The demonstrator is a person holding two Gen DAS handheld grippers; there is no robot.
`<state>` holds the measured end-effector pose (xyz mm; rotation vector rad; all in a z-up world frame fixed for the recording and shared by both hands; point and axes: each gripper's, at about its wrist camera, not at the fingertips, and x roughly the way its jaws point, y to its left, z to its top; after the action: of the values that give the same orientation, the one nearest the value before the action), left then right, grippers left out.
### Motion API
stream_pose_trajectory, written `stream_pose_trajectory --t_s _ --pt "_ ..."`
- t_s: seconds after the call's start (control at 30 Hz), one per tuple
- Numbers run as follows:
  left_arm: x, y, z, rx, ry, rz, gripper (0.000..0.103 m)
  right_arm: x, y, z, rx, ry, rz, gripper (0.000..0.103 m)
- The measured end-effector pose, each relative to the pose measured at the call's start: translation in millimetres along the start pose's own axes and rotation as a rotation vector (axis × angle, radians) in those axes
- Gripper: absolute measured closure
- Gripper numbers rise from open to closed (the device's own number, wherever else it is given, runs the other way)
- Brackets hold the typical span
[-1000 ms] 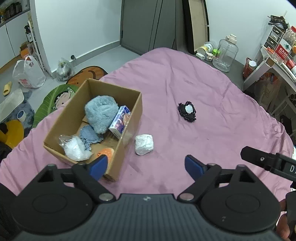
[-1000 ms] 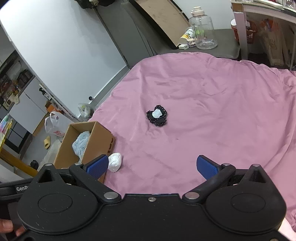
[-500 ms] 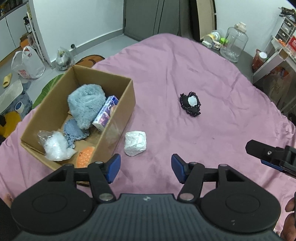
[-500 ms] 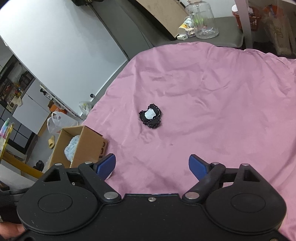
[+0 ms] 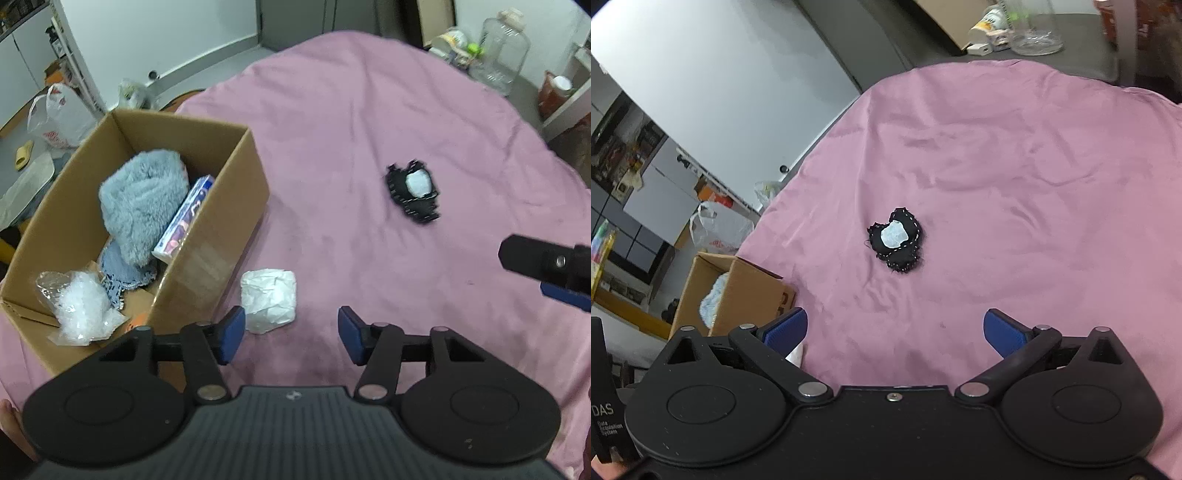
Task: Organize soft objects
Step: 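Close the left gripper on the white tissue while the right gripper grasps the black plush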
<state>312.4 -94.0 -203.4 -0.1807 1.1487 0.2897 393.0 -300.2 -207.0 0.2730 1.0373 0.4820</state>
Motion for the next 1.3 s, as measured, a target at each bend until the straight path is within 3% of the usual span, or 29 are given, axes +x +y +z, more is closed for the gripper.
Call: stream_pose_trajectory --t_s 0.23,0.4,0.47,0.63,0.83,0.9,0.93,1.07,1.3 --pt "25 -2 2 -0.012 0.023 0.041 0.056 33 -6 14 -0.011 0.026 0.019 0.002" --pt "34 -7 5 -0.016 0.017 0.065 0.061 53 -11 22 -0.001 0.042 0.028 0.013" --pt "36 -7 7 -0.030 0.014 0.081 0.071 61 -13 27 0.003 0.051 0.025 0.019" --pt "36 0 12 -0.094 0.021 0.059 0.072 79 -15 36 0.035 0.065 0.028 0.031" --pt "36 2 14 -0.130 0.022 0.045 0.072 102 -20 40 0.087 0.094 0.030 0.056" --pt "35 2 15 -0.132 0.019 0.038 0.072 104 -24 39 0.105 0.100 0.026 0.087" --pt "35 2 15 -0.135 0.017 0.033 0.072 105 -27 38 0.121 0.113 0.023 0.092" --pt "30 3 16 -0.142 0.015 0.016 0.073 93 -32 32 0.144 0.118 0.033 0.101" --pt "11 0 9 -0.135 -0.004 -0.033 0.073 59 -31 22 0.151 0.097 0.008 0.101"
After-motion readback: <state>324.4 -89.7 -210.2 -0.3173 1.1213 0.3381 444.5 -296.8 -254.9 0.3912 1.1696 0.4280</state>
